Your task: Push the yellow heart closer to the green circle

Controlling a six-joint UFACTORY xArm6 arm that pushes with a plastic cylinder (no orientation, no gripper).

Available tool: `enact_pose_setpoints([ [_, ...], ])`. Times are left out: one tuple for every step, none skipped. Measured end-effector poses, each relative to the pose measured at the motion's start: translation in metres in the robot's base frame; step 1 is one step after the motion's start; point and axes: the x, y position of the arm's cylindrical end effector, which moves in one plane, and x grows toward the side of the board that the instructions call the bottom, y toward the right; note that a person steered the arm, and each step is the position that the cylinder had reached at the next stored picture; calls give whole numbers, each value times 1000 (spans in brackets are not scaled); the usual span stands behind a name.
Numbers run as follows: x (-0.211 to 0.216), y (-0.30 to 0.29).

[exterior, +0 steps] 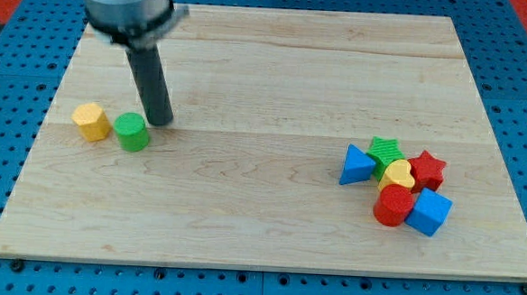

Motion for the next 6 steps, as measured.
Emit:
enact_pose_setpoints([
  [-32, -58],
  [-23, -160],
  [14, -102],
  [36, -49],
  [43, -45],
  [56, -7],
])
